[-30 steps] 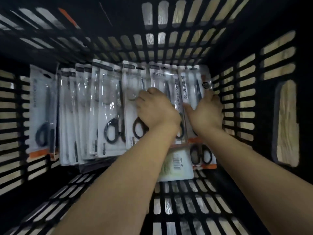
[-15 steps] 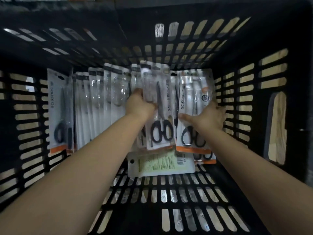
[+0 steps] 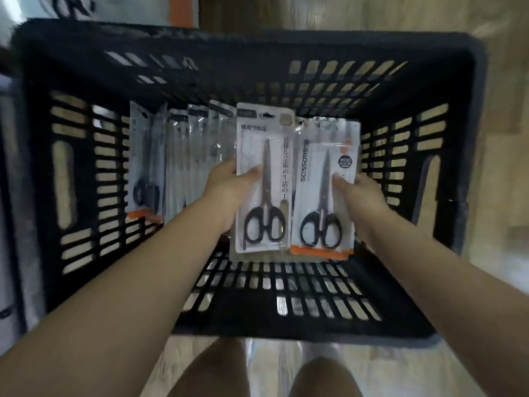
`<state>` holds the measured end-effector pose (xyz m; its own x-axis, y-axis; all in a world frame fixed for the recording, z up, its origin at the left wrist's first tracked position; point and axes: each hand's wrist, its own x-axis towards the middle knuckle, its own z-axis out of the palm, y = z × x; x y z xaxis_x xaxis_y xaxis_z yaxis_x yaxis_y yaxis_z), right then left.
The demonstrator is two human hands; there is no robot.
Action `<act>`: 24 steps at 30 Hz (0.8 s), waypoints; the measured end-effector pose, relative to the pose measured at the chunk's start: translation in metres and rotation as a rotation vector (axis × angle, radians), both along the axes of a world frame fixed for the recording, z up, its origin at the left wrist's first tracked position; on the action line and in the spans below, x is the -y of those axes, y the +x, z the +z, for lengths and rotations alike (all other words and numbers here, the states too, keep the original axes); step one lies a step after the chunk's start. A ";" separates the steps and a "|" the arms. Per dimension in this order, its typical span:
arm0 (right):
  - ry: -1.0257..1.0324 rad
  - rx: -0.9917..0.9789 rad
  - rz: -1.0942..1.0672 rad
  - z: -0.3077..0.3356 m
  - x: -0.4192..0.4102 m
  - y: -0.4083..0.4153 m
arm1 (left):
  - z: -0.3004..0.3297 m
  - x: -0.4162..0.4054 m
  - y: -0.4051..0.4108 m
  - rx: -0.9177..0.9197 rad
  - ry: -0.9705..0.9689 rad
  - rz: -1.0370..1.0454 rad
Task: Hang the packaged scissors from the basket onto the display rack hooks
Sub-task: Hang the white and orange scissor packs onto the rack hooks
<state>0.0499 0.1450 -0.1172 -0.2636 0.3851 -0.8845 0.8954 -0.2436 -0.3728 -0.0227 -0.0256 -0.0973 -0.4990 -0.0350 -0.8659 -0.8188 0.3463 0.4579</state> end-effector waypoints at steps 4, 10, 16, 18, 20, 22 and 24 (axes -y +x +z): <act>-0.023 -0.066 0.024 0.068 0.007 -0.008 | 0.064 0.018 0.007 -0.035 -0.056 0.030; 0.003 -0.295 0.121 0.226 0.016 -0.073 | 0.224 0.040 -0.026 -0.213 -0.029 0.148; -0.033 -0.689 0.284 0.477 0.035 -0.167 | 0.472 0.069 -0.087 -0.563 -0.021 0.215; -0.025 -0.818 0.340 0.568 0.046 -0.190 | 0.561 0.082 -0.097 -0.697 -0.034 0.292; -0.063 -0.975 0.375 0.654 0.059 -0.202 | 0.643 0.099 -0.095 -0.812 -0.013 0.381; -0.092 -1.096 0.405 0.730 0.075 -0.205 | 0.717 0.119 -0.084 -0.942 -0.017 0.450; -0.103 -1.202 0.450 0.789 0.093 -0.199 | 0.777 0.138 -0.067 -1.054 -0.016 0.496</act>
<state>-0.1493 0.0519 0.6722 -0.9997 -0.0011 -0.0225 0.0225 -0.0850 -0.9961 -0.0892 -0.1631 0.6799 -0.8996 -0.4358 -0.0281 -0.0827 0.1068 0.9908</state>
